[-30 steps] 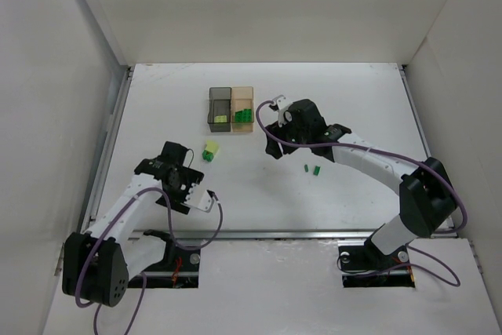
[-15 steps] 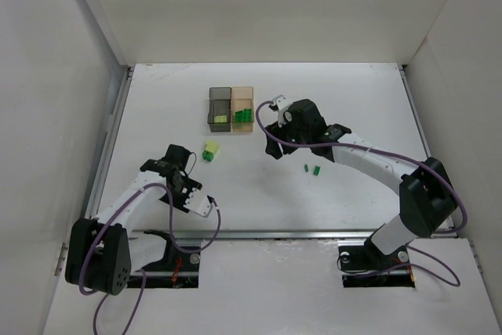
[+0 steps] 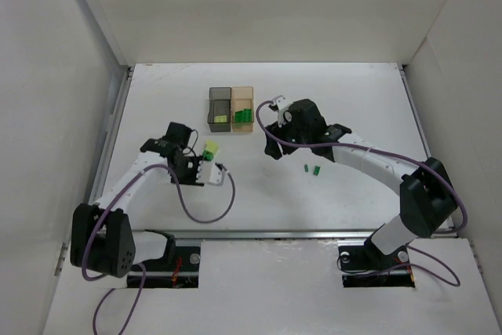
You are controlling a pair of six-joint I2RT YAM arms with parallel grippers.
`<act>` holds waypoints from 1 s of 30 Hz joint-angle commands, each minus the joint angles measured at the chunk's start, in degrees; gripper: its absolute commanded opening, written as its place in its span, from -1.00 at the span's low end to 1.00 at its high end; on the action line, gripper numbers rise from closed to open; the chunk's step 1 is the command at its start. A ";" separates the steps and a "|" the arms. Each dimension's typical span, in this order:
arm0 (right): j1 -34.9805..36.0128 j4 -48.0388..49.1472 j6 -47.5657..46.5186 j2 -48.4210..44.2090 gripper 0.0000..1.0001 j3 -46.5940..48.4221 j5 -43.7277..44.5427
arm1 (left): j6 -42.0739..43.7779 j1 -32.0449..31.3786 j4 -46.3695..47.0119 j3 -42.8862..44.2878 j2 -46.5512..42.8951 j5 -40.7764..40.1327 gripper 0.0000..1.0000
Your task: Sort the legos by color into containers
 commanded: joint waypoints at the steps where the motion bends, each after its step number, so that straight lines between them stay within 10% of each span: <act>1: 0.08 3.14 1.09 -3.36 0.35 1.84 -3.06 | -15.43 -0.18 0.90 11.86 2.57 15.49 -1.00; 14: 0.07 4.81 -9.29 -8.20 0.46 9.04 -25.75 | -43.65 0.35 -2.26 40.45 17.78 48.81 -1.00; 30: 1.84 5.34 -9.81 -1.69 0.35 15.55 -26.81 | -55.01 -3.61 3.63 42.74 16.12 56.57 -1.00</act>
